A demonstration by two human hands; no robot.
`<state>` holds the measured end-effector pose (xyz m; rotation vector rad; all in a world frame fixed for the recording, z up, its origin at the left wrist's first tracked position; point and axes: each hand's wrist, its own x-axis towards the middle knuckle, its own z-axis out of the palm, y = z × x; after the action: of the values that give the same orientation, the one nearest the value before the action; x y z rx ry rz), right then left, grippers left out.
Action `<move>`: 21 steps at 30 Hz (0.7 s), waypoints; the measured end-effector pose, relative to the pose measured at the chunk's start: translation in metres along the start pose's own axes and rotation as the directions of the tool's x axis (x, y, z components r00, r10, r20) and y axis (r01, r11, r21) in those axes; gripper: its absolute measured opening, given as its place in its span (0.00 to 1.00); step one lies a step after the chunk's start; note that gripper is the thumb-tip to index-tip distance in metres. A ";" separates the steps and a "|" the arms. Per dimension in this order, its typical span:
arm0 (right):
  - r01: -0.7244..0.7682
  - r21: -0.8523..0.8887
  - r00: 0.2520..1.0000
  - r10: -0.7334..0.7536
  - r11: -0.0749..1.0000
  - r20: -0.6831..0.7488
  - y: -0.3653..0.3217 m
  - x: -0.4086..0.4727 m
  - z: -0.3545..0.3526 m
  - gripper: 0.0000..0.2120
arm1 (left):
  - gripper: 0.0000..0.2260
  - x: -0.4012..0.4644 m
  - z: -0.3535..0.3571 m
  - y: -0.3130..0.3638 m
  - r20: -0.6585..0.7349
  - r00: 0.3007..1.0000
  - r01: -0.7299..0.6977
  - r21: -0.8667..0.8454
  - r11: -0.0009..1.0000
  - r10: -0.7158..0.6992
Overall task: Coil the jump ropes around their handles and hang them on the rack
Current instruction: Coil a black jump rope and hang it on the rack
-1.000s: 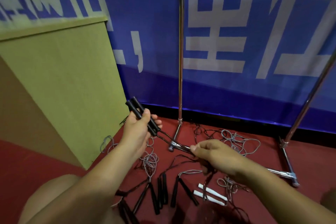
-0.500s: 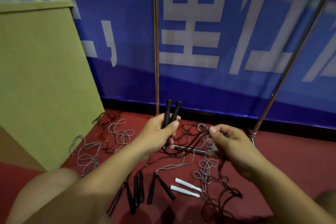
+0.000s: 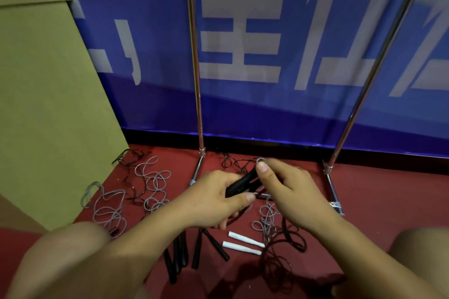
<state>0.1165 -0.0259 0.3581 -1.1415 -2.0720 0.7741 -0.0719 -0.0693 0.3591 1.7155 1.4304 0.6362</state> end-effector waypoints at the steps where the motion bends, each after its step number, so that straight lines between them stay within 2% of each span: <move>1: 0.018 -0.036 0.999 -0.017 0.999 0.029 0.001 0.002 0.002 0.20 | 0.09 0.000 -0.001 -0.001 -0.012 1.000 0.007 0.005 1.000 -0.007; 4: 0.040 -0.074 0.998 -0.037 0.996 0.042 0.007 0.005 0.005 0.24 | 0.07 0.002 -0.001 -0.003 0.002 1.000 0.030 -0.043 0.999 -0.030; 7: 0.025 -0.080 1.000 -0.024 0.996 0.014 0.006 0.007 0.005 0.19 | 0.04 0.002 -0.001 -0.004 -0.001 0.999 0.033 -0.170 0.985 -0.034; 10: -0.074 0.061 0.996 0.076 0.995 -0.037 0.005 0.009 0.002 0.16 | 0.05 0.003 -0.006 -0.006 -0.020 0.999 0.032 -0.278 0.960 -0.040; 13: -0.117 0.201 0.992 0.125 0.973 -0.025 0.006 0.010 -0.001 0.15 | 0.06 0.003 -0.011 -0.011 -0.031 0.999 0.018 -0.318 0.948 -0.029; 17: -0.132 0.298 0.991 0.136 0.945 0.008 0.009 0.008 0.000 0.15 | 0.05 0.000 -0.006 -0.017 -0.025 1.000 -0.010 -0.289 0.957 0.002; 21: -0.131 0.368 0.991 0.131 0.921 0.023 0.011 0.009 -0.001 0.15 | 0.09 -0.001 -0.005 -0.018 -0.013 1.000 0.017 -0.249 0.968 -0.021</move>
<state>0.1196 -0.0131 0.3527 -1.0707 -1.7602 1.1701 -0.0860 -0.0686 0.3469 1.5014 1.3152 0.7848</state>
